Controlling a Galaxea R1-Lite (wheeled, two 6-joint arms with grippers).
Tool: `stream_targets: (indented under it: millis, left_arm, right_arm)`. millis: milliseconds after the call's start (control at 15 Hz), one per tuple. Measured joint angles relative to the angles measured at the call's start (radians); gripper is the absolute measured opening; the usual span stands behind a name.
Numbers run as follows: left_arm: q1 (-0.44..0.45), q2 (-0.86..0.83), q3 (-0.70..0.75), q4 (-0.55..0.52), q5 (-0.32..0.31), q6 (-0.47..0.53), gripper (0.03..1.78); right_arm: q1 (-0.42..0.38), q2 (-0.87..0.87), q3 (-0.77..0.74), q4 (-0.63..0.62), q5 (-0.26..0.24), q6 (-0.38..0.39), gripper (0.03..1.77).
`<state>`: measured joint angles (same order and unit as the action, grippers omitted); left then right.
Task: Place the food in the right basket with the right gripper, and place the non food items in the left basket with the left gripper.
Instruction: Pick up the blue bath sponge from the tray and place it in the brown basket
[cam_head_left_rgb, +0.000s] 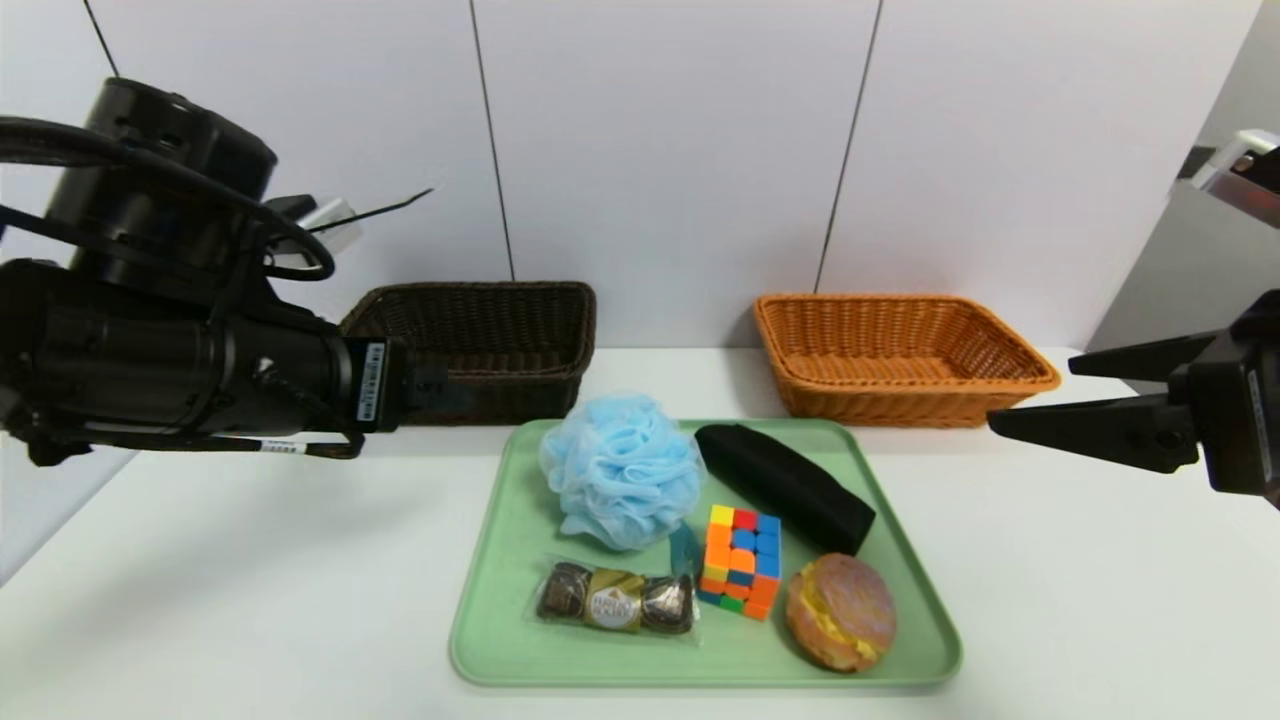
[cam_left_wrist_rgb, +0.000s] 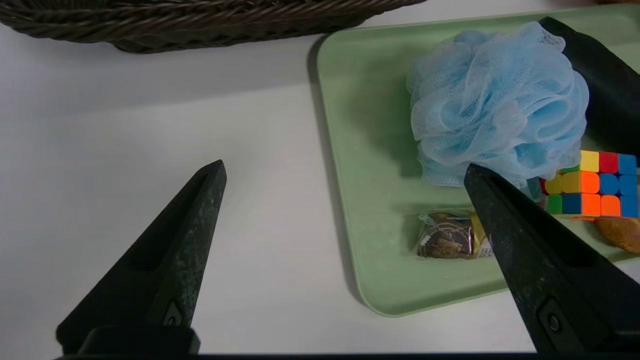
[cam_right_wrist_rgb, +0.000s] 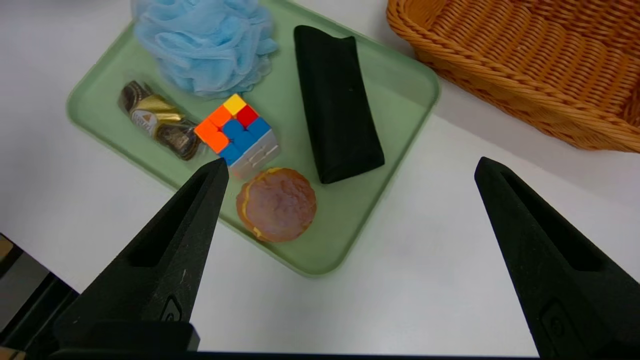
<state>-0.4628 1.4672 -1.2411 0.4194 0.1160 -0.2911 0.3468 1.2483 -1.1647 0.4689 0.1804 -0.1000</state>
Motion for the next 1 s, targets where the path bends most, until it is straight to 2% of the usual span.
stream_targets:
  millis: [533,1000]
  left_arm:
    - [-0.147,0.22,-0.166,0.006,0.014,-0.102,1.69]
    - [-0.232,0.371,-0.306,0.056,0.132,-0.105,1.69]
  right_arm:
    - [0.021,0.021,-0.002,-0.003,-0.001,0.013,1.7]
    - [0.02,0.006,0.061,-0.009,-0.002,0.013,1.7]
